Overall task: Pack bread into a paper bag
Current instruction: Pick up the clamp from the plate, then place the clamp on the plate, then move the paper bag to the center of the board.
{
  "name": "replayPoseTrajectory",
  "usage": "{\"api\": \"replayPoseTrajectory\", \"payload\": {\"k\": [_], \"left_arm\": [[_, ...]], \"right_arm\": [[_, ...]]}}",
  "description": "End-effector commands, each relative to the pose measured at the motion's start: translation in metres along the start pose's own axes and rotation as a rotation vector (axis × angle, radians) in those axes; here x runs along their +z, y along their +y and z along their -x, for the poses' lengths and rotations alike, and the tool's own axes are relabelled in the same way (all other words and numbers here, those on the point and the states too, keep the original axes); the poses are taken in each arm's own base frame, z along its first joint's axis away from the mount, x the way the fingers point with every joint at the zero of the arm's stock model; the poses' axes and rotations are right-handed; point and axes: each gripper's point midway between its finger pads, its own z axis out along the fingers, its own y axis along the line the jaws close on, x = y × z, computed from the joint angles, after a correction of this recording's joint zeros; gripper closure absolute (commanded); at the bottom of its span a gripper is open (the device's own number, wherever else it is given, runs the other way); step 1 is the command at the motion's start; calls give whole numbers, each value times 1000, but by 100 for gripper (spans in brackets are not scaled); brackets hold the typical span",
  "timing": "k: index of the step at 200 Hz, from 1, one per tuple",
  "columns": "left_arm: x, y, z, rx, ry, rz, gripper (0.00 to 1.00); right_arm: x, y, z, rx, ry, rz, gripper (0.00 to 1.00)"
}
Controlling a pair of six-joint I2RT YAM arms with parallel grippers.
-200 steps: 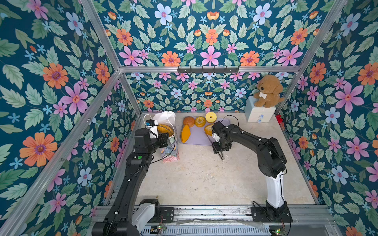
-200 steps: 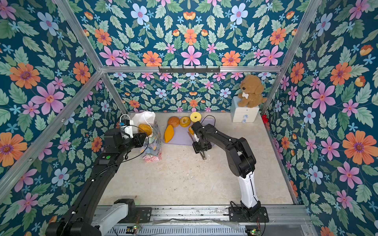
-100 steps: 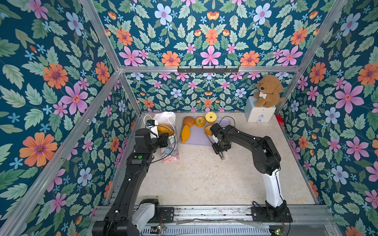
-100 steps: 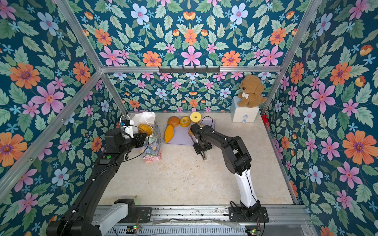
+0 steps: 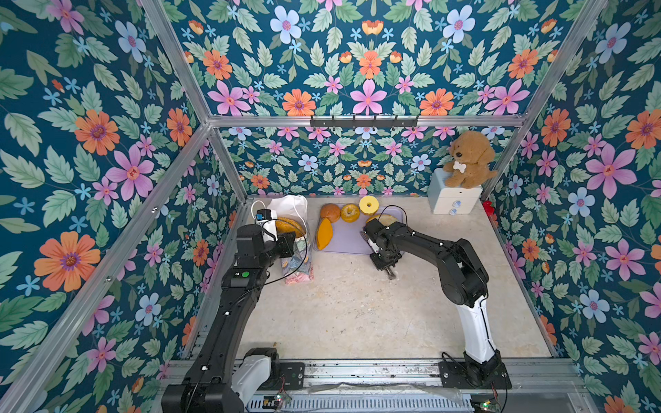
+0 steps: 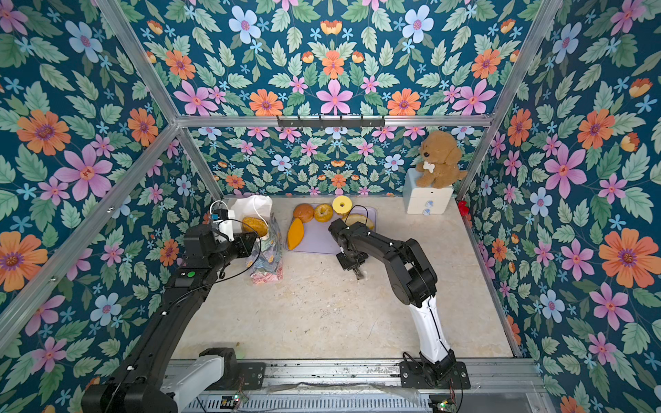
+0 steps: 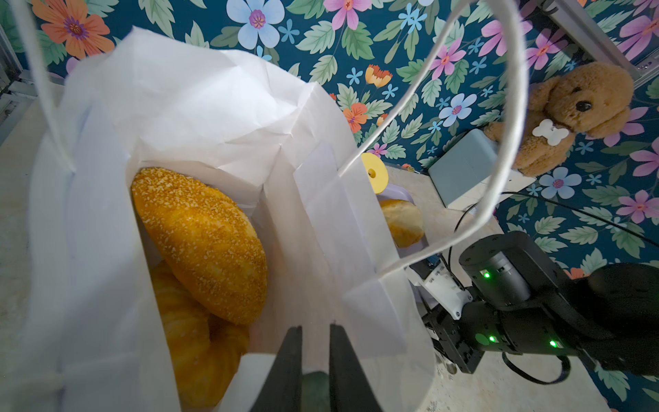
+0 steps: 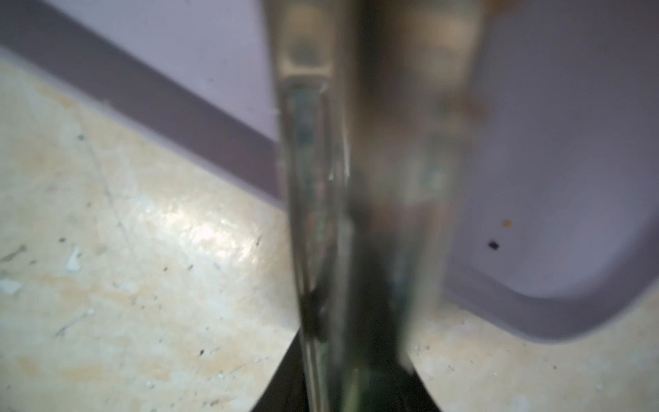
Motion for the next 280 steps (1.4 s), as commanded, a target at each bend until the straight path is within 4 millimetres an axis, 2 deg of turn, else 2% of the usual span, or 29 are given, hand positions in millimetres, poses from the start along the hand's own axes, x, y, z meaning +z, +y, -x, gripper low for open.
{"api": "replayPoseTrajectory", "payload": {"k": [1,36,84,124,149,223,246,280], "left_arm": [[0,5,-10,-1,35,20,79],[-1,5,-10,5,32,21,79],[-1,5,-12,9,34,21,78],[-1,6,-12,11,34,22,78],[-1,6,-12,9,33,23,78],[-7,12,-5,12,1,74,77],[-3,22,-5,3,-21,114,81],[10,32,8,-39,-96,139,85]], "right_arm": [[-12,0,3,35,-34,25,75],[-31,8,3,91,-71,147,76],[-51,4,1,98,-93,161,77],[-34,-13,-9,106,-42,111,77],[-25,-19,-7,73,-17,70,77],[-3,-12,5,54,21,85,73],[1,-11,6,57,21,90,73],[2,-8,8,53,18,98,73]]}}
